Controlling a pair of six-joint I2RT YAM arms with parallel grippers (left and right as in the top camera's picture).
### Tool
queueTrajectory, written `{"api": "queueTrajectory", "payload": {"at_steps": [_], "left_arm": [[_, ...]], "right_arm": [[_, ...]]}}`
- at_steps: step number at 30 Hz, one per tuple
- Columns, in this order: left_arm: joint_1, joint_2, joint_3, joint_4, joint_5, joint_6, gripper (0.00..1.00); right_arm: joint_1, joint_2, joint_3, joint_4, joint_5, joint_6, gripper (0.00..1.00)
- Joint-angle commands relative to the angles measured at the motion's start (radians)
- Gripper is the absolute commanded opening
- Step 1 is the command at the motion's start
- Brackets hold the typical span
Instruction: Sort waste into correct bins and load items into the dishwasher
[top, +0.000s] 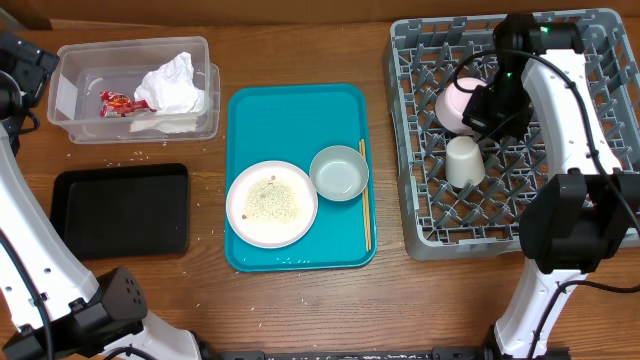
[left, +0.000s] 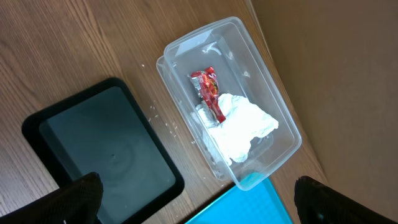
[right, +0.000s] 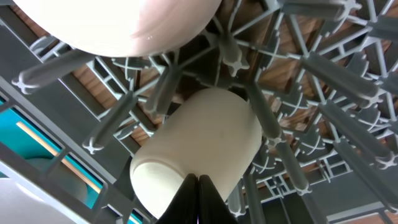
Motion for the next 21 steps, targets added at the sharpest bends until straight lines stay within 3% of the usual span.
{"api": "queueTrajectory", "payload": {"at_steps": [1, 11, 21], "left_arm": [[-0.007, 0.007, 0.001, 0.001, -0.012, 0.015, 1.00], [-0.007, 0.007, 0.001, 0.001, -0.012, 0.015, 1.00], [-0.007, 0.007, 0.001, 0.001, -0.012, 0.015, 1.00]], "right_arm": [[0.005, -0.006, 0.000, -0.003, -0.031, 0.001, 0.04], [0.008, -0.006, -0.002, -0.067, -0.108, -0.098, 0.04], [0.008, -0.006, -0.002, -0.090, 0.010, -0.047, 0.04]]}}
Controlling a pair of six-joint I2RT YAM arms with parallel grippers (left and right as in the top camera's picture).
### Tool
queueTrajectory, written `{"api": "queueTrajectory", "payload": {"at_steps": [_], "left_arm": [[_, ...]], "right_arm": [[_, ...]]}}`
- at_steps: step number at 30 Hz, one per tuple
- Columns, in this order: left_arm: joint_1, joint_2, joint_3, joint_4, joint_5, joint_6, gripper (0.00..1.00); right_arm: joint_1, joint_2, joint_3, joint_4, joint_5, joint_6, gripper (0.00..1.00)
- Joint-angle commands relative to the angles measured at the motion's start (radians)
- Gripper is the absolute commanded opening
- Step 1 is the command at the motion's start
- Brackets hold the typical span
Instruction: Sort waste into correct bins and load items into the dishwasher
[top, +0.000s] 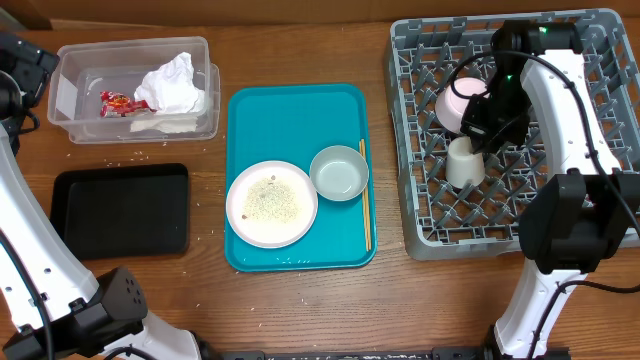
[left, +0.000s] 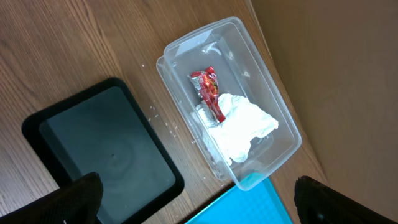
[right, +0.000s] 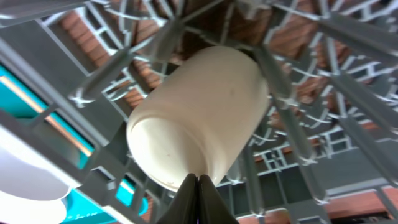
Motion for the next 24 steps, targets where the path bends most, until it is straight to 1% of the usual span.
{"api": "queueTrajectory", "payload": {"at_steps": [1, 6, 13, 18, 21, 24], "left_arm": [[-0.007, 0.007, 0.001, 0.001, -0.012, 0.015, 1.00], [-0.007, 0.007, 0.001, 0.001, -0.012, 0.015, 1.00], [-0.007, 0.007, 0.001, 0.001, -0.012, 0.015, 1.00], [-0.007, 0.007, 0.001, 0.001, -0.012, 0.015, 1.00], [-0.007, 0.007, 0.001, 0.001, -0.012, 0.015, 1.00], [-0.007, 0.007, 0.001, 0.001, -0.012, 0.015, 1.00]], "right_arm": [[0.004, -0.006, -0.001, 0.011, 0.049, 0.022, 0.04], [0.004, -0.006, 0.002, 0.005, 0.007, 0.023, 0.04], [0.004, -0.006, 0.001, -0.021, 0.107, 0.027, 0.04], [0.004, -0.006, 0.001, -0.021, 0.133, 0.053, 0.04], [0.005, -0.017, 0.008, -0.021, 0.106, 0.056, 0.04], [0.005, -0.037, 0.043, -0.021, 0.035, 0.047, 0.04]]}}
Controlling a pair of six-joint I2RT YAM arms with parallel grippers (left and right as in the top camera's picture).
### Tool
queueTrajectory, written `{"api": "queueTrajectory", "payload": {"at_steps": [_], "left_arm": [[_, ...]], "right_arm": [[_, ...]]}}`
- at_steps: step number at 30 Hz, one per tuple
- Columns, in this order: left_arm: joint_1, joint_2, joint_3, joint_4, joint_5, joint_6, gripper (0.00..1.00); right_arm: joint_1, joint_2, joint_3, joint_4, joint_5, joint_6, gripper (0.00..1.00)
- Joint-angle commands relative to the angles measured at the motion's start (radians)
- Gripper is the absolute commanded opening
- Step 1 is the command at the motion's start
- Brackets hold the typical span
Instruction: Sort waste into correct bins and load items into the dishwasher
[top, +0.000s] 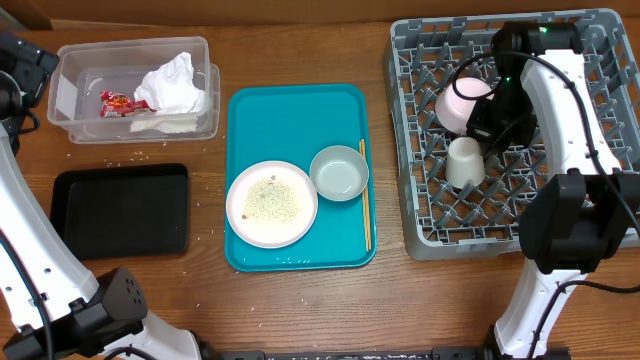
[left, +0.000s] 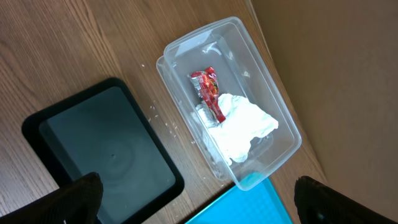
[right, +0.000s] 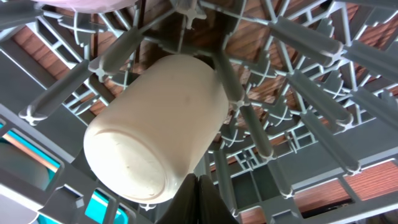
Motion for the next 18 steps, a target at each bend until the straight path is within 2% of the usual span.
{"api": "queueTrajectory", "payload": {"at_steps": [1, 4, 7, 12, 18], "left_arm": [[-0.007, 0.007, 0.001, 0.001, -0.012, 0.015, 1.00], [-0.007, 0.007, 0.001, 0.001, -0.012, 0.015, 1.00], [-0.007, 0.007, 0.001, 0.001, -0.012, 0.015, 1.00], [-0.007, 0.007, 0.001, 0.001, -0.012, 0.015, 1.00], [-0.007, 0.007, 0.001, 0.001, -0.012, 0.015, 1.00]], "right_arm": [[0.005, -0.044, 0.055, 0.001, -0.075, 0.001, 0.04], [0.006, -0.057, 0.084, 0.020, -0.192, -0.086, 0.04], [0.008, -0.047, 0.063, 0.037, -0.201, -0.098, 0.04], [0.017, -0.037, -0.071, 0.126, -0.189, -0.097, 0.04], [0.016, -0.037, -0.138, 0.109, 0.009, -0.010, 0.04]]}}
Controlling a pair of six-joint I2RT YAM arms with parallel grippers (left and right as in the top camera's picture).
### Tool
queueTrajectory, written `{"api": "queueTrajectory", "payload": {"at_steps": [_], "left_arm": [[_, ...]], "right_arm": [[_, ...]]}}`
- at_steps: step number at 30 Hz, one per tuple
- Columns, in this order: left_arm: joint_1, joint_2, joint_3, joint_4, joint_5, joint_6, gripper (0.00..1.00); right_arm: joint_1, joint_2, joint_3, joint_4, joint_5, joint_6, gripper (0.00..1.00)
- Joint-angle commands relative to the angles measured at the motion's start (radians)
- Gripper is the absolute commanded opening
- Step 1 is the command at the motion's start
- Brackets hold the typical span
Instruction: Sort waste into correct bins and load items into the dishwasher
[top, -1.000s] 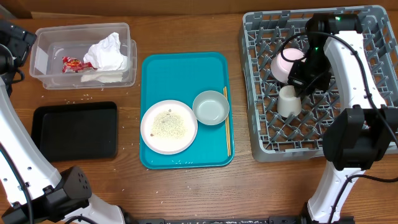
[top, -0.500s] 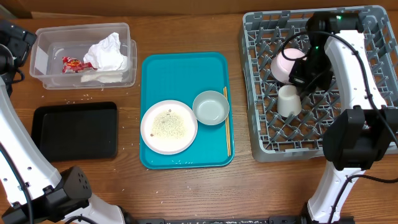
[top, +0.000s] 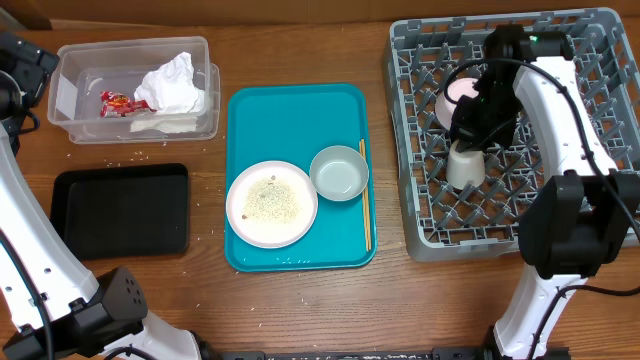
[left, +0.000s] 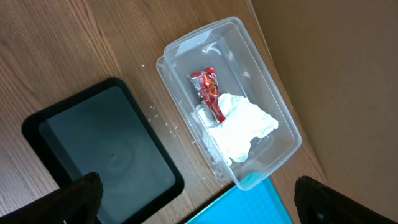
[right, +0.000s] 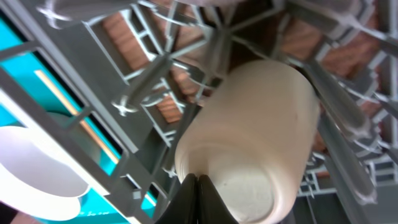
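A cream cup (top: 465, 166) lies in the grey dishwasher rack (top: 600, 200), just below a pink bowl (top: 460, 93). My right gripper (top: 470, 128) hovers over the cup, shut with nothing between its fingers. In the right wrist view the shut fingertips (right: 198, 178) sit against the cup's (right: 249, 130) base end. The teal tray (top: 300, 110) holds a white plate (top: 271, 203) with crumbs, a grey-blue bowl (top: 339, 172) and chopsticks (top: 366, 200). My left gripper (left: 196, 183) is open, high above the clear bin (left: 230, 99).
The clear bin (top: 75, 85) at the back left holds a white tissue (top: 172, 85) and a red wrapper (top: 115, 101). A black tray (top: 120, 210) lies in front of it. Crumbs are scattered on the wooden table between them.
My right gripper has shifted left over the cup and now points at its base end. The cup, the tray items and the left arm have not moved.
My right gripper stayed shut and empty over the rack throughout. It was first near the pink bowl above the cup, then closer to the cup, then a little to the right, and now left over the cup. The cup kept its place.
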Motion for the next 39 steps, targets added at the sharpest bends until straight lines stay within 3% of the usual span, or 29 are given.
{"api": "queueTrajectory", "payload": {"at_steps": [1, 6, 14, 17, 23, 25, 29, 31, 35, 39], "left_arm": [[-0.007, 0.007, 0.001, 0.001, -0.012, 0.015, 1.00], [-0.007, 0.007, 0.001, 0.001, -0.012, 0.015, 1.00], [-0.007, 0.007, 0.001, 0.001, -0.012, 0.015, 1.00], [-0.007, 0.007, 0.001, 0.001, -0.012, 0.015, 1.00], [-0.007, 0.007, 0.001, 0.001, -0.012, 0.015, 1.00], [-0.007, 0.007, 0.001, 0.001, -0.012, 0.015, 1.00], [-0.007, 0.007, 0.001, 0.001, -0.012, 0.015, 1.00], [-0.007, 0.007, 0.001, 0.001, -0.012, 0.015, 1.00], [-0.007, 0.007, 0.001, 0.001, -0.012, 0.015, 1.00], [-0.007, 0.007, 0.001, 0.001, -0.012, 0.015, 1.00]], "right_arm": [[-0.005, -0.012, -0.034, -0.035, 0.200, 0.064, 0.04], [-0.004, -0.026, 0.039, -0.131, 0.332, 0.123, 0.04], [-0.005, -0.086, 0.064, -0.130, 0.323, 0.126, 0.04], [0.000, -0.116, 0.084, -0.129, 0.242, 0.107, 0.04], [0.059, -0.140, 0.101, -0.041, -0.230, -0.132, 0.09], [0.098, -0.140, 0.099, -0.008, -0.267, -0.168, 0.17], [0.242, -0.138, 0.099, 0.061, -0.203, -0.193, 0.60], [0.303, -0.138, 0.099, 0.089, -0.154, -0.193, 0.69], [0.434, -0.137, 0.099, 0.169, -0.067, -0.189, 0.79], [0.541, -0.124, 0.092, 0.243, 0.012, -0.183, 0.79]]}}
